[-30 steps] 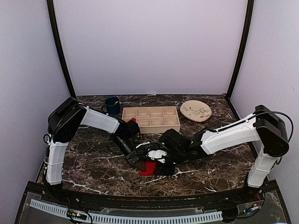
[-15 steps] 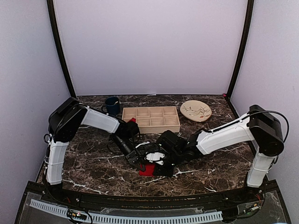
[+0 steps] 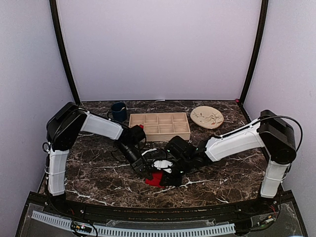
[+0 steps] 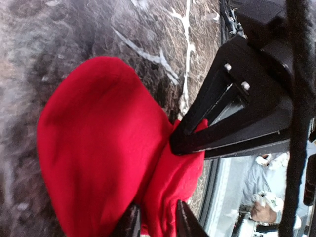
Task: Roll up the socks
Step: Roll the sock at the center of the board.
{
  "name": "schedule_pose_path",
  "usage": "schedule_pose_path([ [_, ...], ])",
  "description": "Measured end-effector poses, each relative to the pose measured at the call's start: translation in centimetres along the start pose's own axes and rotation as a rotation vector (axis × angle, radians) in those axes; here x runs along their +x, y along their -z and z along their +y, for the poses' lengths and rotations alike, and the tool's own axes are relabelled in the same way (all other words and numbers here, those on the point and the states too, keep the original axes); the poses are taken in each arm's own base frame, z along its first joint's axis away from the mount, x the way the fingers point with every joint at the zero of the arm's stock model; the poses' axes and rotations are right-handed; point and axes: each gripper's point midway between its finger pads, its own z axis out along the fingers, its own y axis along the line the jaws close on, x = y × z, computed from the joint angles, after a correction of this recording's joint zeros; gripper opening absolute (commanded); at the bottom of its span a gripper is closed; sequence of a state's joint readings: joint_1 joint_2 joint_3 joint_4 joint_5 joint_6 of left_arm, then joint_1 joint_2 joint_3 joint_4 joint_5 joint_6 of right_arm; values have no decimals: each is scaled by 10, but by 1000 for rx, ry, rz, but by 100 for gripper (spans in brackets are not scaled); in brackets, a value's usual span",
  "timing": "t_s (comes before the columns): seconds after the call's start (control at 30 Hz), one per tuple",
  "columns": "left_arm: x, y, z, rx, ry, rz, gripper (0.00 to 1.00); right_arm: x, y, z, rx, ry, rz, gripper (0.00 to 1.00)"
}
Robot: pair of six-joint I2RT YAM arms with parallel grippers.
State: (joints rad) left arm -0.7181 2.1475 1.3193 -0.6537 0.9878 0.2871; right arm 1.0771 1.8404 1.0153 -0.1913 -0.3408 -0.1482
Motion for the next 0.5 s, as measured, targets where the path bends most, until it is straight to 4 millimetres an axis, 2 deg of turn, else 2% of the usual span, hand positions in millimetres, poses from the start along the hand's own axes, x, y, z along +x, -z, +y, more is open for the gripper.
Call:
schedule_pose_path([
  [0.23,-3,13,4,-119,-30,-42,38,-2,-1,-2,-67,-50,-17,6],
  [0.5,-5,22,10,-195,-38,-81,41,-4,3,-6,-118,-123,-37,6],
])
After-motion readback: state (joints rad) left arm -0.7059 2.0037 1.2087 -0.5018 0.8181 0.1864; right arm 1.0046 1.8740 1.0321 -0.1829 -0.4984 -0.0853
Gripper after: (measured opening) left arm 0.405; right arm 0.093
